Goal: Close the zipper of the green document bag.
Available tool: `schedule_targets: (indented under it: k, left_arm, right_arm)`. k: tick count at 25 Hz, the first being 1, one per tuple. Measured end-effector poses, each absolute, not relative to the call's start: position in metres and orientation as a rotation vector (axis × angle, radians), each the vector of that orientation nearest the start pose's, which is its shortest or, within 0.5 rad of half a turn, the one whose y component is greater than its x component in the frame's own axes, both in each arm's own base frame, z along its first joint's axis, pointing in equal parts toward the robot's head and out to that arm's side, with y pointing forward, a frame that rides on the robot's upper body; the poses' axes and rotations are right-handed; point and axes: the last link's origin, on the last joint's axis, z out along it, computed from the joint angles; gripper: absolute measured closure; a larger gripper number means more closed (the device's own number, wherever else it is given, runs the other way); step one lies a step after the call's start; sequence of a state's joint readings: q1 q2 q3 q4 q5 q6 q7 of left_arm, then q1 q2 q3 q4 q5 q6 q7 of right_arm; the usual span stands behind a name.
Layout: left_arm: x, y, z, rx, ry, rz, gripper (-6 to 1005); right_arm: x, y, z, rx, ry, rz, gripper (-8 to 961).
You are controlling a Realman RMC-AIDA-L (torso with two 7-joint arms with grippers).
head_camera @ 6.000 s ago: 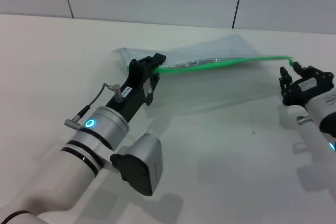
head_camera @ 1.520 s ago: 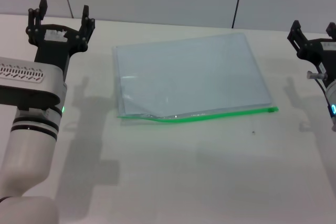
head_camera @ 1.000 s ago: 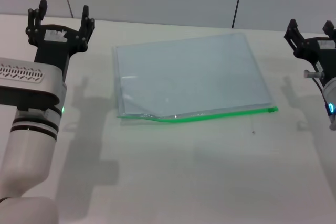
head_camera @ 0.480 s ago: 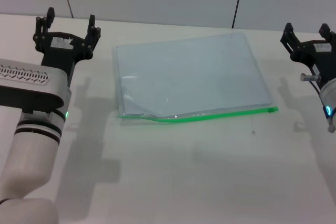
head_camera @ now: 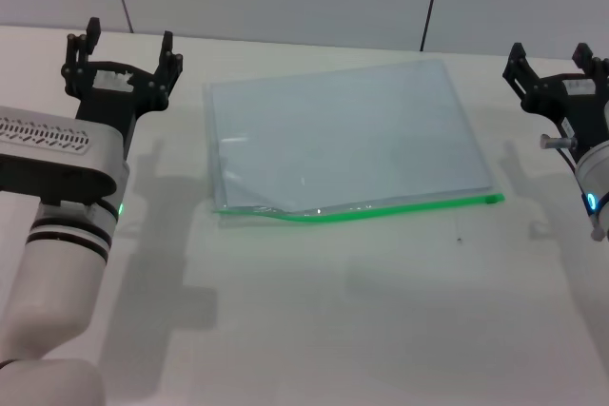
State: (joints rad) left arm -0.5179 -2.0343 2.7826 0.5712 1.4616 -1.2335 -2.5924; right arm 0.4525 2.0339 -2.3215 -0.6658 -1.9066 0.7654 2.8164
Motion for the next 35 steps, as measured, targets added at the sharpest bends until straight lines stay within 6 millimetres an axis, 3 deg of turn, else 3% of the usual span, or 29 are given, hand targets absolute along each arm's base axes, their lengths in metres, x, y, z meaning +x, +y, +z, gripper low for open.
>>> schedule_targets:
  k: [35]
  left_arm:
    - [-0.2623, 0.3451, -0.0376, -1.480, -0.365, -0.542, 139]
  right_arm:
    - [0.2554, 0.3756, -0.0482, -1.630, 0.665, 0.630, 96]
